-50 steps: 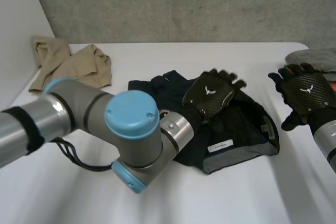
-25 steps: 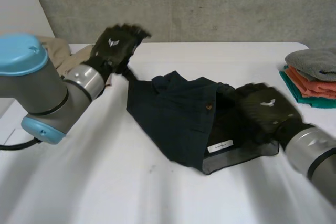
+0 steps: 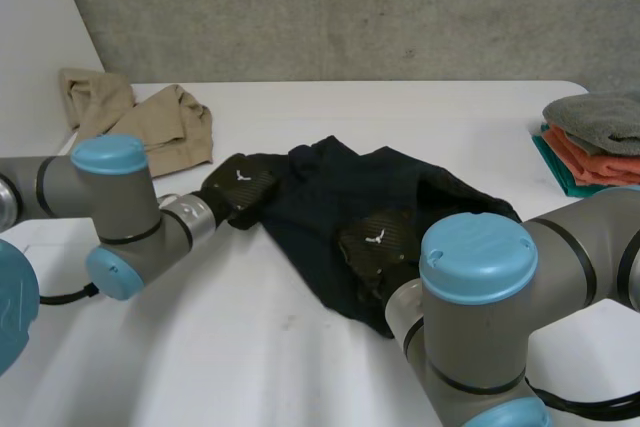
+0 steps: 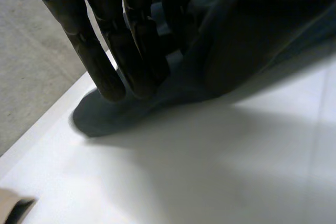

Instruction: Fold the laundry.

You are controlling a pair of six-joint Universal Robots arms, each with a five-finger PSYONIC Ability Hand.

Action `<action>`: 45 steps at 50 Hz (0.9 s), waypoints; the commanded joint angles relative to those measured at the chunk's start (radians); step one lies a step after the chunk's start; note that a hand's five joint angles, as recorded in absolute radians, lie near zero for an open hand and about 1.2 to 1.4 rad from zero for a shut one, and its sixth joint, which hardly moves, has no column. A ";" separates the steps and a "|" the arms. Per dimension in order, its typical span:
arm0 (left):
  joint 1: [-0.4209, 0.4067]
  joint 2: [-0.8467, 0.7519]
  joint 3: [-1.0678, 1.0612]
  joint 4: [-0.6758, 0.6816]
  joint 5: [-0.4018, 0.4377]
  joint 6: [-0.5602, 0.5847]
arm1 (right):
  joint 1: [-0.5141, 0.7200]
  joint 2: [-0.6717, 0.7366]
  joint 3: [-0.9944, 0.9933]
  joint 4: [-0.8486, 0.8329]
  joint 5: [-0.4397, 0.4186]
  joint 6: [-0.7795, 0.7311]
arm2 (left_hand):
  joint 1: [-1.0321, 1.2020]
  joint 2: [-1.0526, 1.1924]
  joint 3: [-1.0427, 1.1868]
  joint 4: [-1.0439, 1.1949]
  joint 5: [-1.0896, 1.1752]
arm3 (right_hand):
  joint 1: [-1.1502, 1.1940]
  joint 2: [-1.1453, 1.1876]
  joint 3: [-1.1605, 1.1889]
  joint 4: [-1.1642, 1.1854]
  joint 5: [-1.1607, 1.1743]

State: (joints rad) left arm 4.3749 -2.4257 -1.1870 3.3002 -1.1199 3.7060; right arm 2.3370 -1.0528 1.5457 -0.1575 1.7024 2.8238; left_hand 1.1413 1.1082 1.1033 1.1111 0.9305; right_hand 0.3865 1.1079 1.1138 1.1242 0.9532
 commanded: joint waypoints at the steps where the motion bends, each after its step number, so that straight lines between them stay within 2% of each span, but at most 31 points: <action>1: -0.054 0.037 -0.031 -0.024 -0.037 -0.011 | -0.038 -0.128 0.016 -0.010 0.031 -0.033 | 0.255 0.288 0.293 0.285 0.291 | 1.010 0.288 0.282 0.272 0.269; 2: -0.055 0.063 -0.037 -0.028 -0.052 -0.014 | -0.041 -0.160 0.022 -0.008 0.031 -0.047 | 0.255 0.288 0.293 0.285 0.291 | 1.010 0.288 0.282 0.272 0.269; 5: -0.061 0.291 -0.095 -0.044 -0.121 -0.064 | -0.079 -0.294 0.036 -0.001 0.030 -0.150 | 0.255 0.288 0.293 0.285 0.291 | 1.010 0.288 0.282 0.272 0.269; 12: -0.104 0.604 -0.178 -0.053 -0.146 -0.251 | -0.151 -0.444 -0.034 0.073 0.036 -0.294 | 0.255 0.288 0.293 0.285 0.291 | 1.010 0.288 0.282 0.272 0.269; 16: -0.121 0.710 -0.230 -0.066 -0.144 -0.331 | -0.159 -0.452 -0.105 0.122 0.031 -0.299 | 0.255 0.288 0.293 0.285 0.291 | 1.010 0.288 0.282 0.272 0.269; 19: -0.135 0.714 -0.259 -0.068 -0.150 -0.342 | -0.183 -0.429 -0.122 0.183 0.028 -0.291 | 0.255 0.288 0.293 0.285 0.291 | 1.010 0.288 0.282 0.272 0.269; 20: -0.140 0.709 -0.266 -0.067 -0.153 -0.340 | -0.186 -0.420 -0.119 0.199 0.025 -0.284 | 0.255 0.288 0.293 0.285 0.291 | 0.912 0.191 0.185 0.174 0.171; 21: -0.144 0.703 -0.270 -0.065 -0.161 -0.340 | -0.185 -0.408 -0.113 0.210 0.022 -0.271 | 0.255 0.288 0.293 0.285 0.291 | 0.702 -0.020 -0.026 -0.036 -0.039; 22: -0.146 0.694 -0.275 -0.062 -0.167 -0.337 | -0.185 -0.395 -0.107 0.222 0.019 -0.251 | 0.255 0.288 0.293 0.285 0.291 | 0.479 -0.243 -0.249 -0.259 -0.262; 23: -0.149 0.665 -0.273 -0.062 -0.185 -0.333 | -0.182 -0.371 -0.089 0.245 0.010 -0.194 | 0.255 0.288 0.293 0.285 0.291 | 0.125 -0.597 -0.602 -0.613 -0.616; 26: -0.146 0.604 -0.260 -0.070 -0.215 -0.321 | -0.180 -0.349 -0.052 0.256 -0.006 -0.091 | 0.255 0.288 0.293 0.285 0.291 | -0.113 -0.835 -0.840 -0.851 -0.854; 27: -0.143 0.565 -0.250 -0.073 -0.231 -0.307 | -0.180 -0.342 -0.026 0.254 -0.022 -0.010 | 0.255 0.288 0.293 0.285 0.291 | -0.212 -0.933 -0.939 -0.950 -0.953; 29: -0.143 0.539 -0.246 -0.080 -0.244 -0.291 | -0.182 -0.337 0.000 0.256 -0.047 0.081 | 0.255 0.288 0.293 0.285 0.291 | -0.212 -0.933 -0.939 -0.950 -0.953; 30: -0.150 0.522 -0.246 -0.088 -0.254 -0.276 | -0.182 -0.332 0.026 0.253 -0.079 0.174 | 0.255 0.288 0.293 0.285 0.291 | -0.212 -0.933 -0.939 -0.950 -0.953; 33: -0.150 0.510 -0.246 -0.096 -0.262 -0.256 | -0.180 -0.306 0.065 0.251 -0.144 0.304 | 0.255 0.288 0.293 0.285 0.291 | -0.212 -0.933 -0.939 -0.950 -0.953; 34: -0.150 0.507 -0.249 -0.097 -0.267 -0.250 | -0.177 -0.274 0.077 0.251 -0.189 0.369 | 0.255 0.288 0.293 0.285 0.291 | -0.212 -0.933 -0.939 -0.950 -0.953; 40: -0.150 0.510 -0.253 -0.096 -0.268 -0.251 | -0.147 -0.126 0.056 0.250 -0.237 0.416 | 0.255 0.288 0.293 0.285 0.291 | -0.212 -0.933 -0.939 -0.950 -0.953; 44: -0.152 0.505 -0.252 -0.090 -0.268 -0.247 | -0.104 -0.052 -0.009 0.262 -0.224 0.387 | 0.255 0.288 0.293 0.285 0.291 | 0.173 -0.548 -0.554 -0.565 -0.568; 45: -0.153 0.504 -0.252 -0.088 -0.267 -0.247 | -0.104 -0.040 -0.022 0.256 -0.211 0.363 | 0.255 0.288 0.293 0.285 0.291 | 0.418 -0.303 -0.309 -0.320 -0.323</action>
State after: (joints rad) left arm 4.2243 -1.9228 -1.4385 3.2035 -1.3901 3.4576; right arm 2.1870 -1.2076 1.6041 0.0955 1.4745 3.2432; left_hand 1.1523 1.1957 1.1912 1.1976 0.9795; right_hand 0.2513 0.2451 0.2447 0.2368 0.0727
